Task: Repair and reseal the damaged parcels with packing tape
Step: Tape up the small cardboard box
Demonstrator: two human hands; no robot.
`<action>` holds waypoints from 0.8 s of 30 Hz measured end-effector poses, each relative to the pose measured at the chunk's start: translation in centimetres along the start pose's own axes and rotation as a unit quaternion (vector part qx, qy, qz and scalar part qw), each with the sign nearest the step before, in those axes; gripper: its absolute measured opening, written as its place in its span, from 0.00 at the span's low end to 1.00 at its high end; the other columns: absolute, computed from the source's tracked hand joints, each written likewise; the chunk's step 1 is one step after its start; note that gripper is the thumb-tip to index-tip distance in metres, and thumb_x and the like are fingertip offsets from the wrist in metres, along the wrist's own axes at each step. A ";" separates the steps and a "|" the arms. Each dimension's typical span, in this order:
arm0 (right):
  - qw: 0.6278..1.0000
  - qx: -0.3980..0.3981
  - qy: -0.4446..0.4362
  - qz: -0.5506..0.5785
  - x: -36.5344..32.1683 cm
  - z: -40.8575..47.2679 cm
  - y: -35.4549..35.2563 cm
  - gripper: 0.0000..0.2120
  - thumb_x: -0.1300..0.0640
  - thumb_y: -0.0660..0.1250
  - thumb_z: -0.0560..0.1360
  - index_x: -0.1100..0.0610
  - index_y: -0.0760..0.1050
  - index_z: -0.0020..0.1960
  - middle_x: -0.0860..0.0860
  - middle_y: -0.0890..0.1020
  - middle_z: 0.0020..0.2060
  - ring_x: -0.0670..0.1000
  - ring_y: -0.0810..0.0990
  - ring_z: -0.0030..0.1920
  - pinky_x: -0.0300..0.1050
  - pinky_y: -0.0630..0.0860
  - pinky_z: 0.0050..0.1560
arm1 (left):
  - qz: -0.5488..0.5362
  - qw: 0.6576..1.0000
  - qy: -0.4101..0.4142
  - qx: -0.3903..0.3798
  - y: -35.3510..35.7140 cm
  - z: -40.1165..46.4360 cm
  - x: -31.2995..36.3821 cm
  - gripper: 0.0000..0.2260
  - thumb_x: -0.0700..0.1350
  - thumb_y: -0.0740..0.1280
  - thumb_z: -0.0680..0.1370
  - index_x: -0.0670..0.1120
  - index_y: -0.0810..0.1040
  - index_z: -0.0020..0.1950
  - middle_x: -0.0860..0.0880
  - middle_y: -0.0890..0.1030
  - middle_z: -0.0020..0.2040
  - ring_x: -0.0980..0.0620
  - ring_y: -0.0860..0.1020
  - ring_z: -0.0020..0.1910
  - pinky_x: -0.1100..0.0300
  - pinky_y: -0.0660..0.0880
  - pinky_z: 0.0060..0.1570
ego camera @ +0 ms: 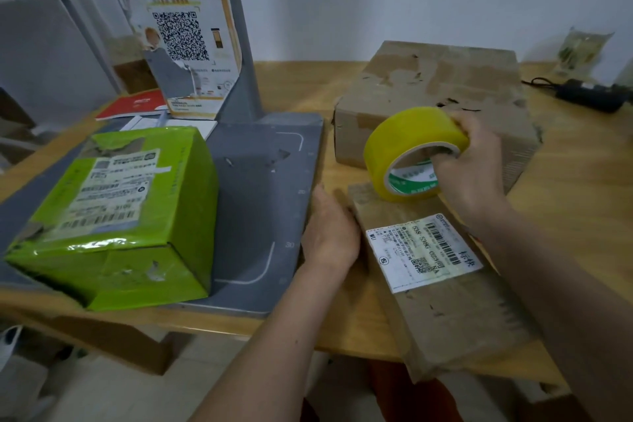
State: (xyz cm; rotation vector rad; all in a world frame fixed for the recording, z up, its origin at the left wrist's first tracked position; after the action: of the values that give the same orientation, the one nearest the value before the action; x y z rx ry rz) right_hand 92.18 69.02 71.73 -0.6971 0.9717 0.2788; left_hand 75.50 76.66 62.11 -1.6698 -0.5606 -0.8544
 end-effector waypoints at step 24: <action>0.998 0.040 0.055 -0.006 3.5 2.5 -5.0 0.17 0.70 0.64 0.73 0.58 0.77 0.59 0.52 0.79 0.48 0.51 0.77 0.49 0.42 0.73 0.48 | -0.153 0.978 0.114 -0.082 1.3 -0.6 1.6 0.17 0.52 0.56 0.84 0.49 0.67 0.71 0.49 0.73 0.67 0.50 0.70 0.68 0.49 0.66 0.70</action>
State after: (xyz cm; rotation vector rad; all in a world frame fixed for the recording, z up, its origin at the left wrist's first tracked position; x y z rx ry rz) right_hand 98.30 66.55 71.86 -0.6494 1.0768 0.1920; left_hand 77.29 75.69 62.64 -1.6257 -0.6087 -1.3296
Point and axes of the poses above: each hand's wrist, its own z-axis towards the middle knuckle, its own y-axis out of the palm, x = y × z, the point moved 6 cm from there along z, towards the middle knuckle
